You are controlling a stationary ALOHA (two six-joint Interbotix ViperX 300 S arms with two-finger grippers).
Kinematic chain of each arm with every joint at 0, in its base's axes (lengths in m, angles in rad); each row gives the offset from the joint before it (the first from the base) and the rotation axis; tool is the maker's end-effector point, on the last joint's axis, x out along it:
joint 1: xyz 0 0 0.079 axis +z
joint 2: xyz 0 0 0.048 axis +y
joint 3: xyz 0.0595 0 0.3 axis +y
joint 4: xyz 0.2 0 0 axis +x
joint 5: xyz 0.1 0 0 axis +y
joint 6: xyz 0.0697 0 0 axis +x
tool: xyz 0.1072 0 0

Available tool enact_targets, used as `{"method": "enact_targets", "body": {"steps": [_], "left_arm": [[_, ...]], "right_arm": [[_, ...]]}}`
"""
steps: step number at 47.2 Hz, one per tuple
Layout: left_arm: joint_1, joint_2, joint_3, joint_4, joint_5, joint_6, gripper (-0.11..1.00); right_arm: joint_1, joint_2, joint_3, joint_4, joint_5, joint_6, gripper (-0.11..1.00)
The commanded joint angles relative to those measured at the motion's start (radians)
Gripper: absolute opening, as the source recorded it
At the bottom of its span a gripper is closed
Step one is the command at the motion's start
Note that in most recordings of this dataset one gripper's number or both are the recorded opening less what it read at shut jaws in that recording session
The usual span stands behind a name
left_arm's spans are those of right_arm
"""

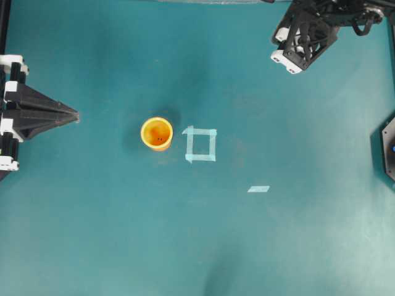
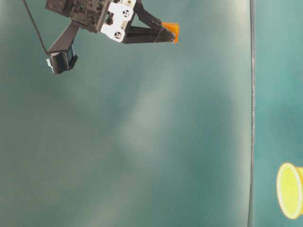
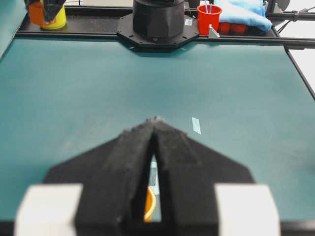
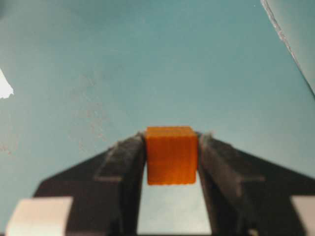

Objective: Lift the orange block with right arm.

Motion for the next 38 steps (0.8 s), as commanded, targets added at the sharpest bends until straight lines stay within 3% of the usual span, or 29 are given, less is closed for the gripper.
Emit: {"method": "enact_targets", "body": {"steps": [1, 38], "left_arm": [[0.002, 0.009, -0.029, 0.003, -0.005, -0.002, 0.01], [0.002, 0.005, -0.029, 0.003, 0.011, -0.002, 0.01]], "right_arm": [[-0.002, -0.028, -0.029, -0.002, -0.003, 0.003, 0.41], [-0.002, -0.028, -0.029, -0.003, -0.003, 0.002, 0.40]]}}
